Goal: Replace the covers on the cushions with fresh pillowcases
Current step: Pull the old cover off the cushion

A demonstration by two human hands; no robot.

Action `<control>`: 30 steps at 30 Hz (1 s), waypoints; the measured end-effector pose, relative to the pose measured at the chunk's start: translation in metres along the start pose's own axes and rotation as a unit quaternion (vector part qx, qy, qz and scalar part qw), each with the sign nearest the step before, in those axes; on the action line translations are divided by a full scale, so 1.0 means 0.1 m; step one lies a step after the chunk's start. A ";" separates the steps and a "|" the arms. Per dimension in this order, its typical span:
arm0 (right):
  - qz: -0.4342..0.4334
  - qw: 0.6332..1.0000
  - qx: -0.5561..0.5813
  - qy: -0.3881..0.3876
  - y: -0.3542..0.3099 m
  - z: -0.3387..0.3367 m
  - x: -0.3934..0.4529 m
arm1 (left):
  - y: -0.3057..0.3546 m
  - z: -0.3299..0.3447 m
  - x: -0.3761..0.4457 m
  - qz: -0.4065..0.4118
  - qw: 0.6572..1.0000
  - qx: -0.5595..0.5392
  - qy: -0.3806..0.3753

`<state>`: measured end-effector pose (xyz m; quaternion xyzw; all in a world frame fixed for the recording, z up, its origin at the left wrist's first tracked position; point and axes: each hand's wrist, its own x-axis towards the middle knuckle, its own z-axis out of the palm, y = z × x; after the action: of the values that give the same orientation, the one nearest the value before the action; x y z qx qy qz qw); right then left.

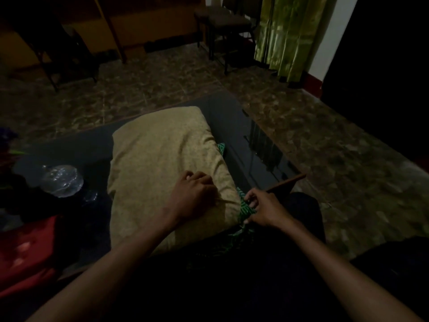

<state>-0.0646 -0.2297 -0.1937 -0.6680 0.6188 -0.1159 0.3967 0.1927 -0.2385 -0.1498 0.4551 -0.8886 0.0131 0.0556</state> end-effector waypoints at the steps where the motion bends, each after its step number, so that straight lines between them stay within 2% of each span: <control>1: -0.011 1.000 -0.021 0.015 0.02 -0.05 0.00 | 0.00 0.00 0.01 0.002 1.000 0.006 0.015; 5: -0.024 0.996 -0.044 0.074 0.09 -0.33 0.01 | -0.11 -0.11 -0.08 -0.008 0.998 -0.017 0.065; 10: -0.035 0.996 -0.049 0.067 0.02 -0.37 0.17 | -0.28 -0.29 -0.26 0.015 0.996 -0.040 0.073; 15: -0.020 0.990 0.080 0.112 -0.13 -0.36 0.45 | -0.17 -0.19 -0.27 -0.022 0.998 -0.059 0.021; 18: 0.007 0.977 0.193 0.089 -0.22 -0.34 0.54 | -0.12 -0.15 -0.34 -0.068 0.992 -0.084 0.059; 20: 0.016 0.981 0.184 0.064 -0.27 -0.28 0.62 | -0.22 -0.12 -0.46 -0.162 0.970 -0.128 0.130; 22: 0.025 0.986 0.159 0.039 -0.35 -0.22 0.70 | -0.37 -0.12 -0.60 -0.281 0.933 -0.153 0.167; 26: 0.021 0.999 0.038 -0.013 -0.70 -0.15 0.82 | -0.59 -0.28 -0.82 -0.470 0.862 -0.148 0.119; 28: 0.027 0.999 -0.016 -0.032 -0.87 -0.09 0.85 | -0.71 -0.31 -0.90 -0.533 0.819 -0.194 0.087; 30: 0.036 0.996 -0.074 -0.040 -0.97 -0.05 0.85 | -0.82 -0.28 -0.97 -0.583 0.762 -0.276 0.057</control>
<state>0.0214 -0.3178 -0.1538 -0.6772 0.6326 -0.0285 0.3748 0.3177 -0.2063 -0.1353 0.8489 -0.4117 -0.2419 0.2266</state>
